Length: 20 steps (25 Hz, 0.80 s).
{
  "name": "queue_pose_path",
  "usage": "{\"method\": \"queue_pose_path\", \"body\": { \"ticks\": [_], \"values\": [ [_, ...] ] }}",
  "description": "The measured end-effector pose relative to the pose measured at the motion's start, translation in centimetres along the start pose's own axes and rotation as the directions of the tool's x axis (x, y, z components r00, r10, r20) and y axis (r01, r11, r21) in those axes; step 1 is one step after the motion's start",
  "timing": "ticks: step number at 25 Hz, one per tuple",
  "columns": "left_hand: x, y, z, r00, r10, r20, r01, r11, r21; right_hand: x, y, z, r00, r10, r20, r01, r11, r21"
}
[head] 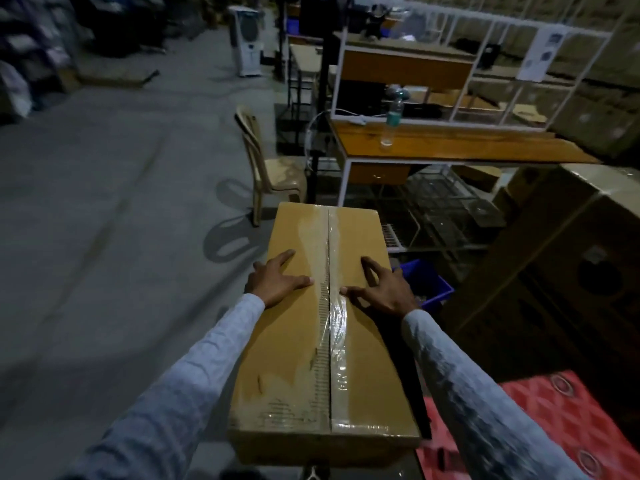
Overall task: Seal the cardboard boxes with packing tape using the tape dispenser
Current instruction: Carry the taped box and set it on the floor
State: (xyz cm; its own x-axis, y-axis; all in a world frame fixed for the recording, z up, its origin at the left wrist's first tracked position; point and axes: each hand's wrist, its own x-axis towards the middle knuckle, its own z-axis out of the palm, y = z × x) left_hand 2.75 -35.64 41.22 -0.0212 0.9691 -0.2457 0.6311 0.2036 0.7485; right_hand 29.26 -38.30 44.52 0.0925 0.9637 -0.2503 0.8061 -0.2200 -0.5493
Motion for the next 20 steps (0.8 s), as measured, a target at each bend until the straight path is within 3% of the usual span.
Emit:
{"method": "queue_pose_path", "body": {
  "ticks": [7,20],
  "values": [
    [11.6,-1.3,3.0,0.991,-0.126,-0.045,0.124,0.991,-0.041,14.4,0.6,2.2,0.993,-0.052,0.102,0.056,0.998,-0.039],
    [31.5,-3.6,9.7,0.979,-0.199,0.049,0.204,0.969,-0.14,35.0,3.7,6.4,0.986,0.075,0.147,-0.07,0.997,-0.038]
  ]
}}
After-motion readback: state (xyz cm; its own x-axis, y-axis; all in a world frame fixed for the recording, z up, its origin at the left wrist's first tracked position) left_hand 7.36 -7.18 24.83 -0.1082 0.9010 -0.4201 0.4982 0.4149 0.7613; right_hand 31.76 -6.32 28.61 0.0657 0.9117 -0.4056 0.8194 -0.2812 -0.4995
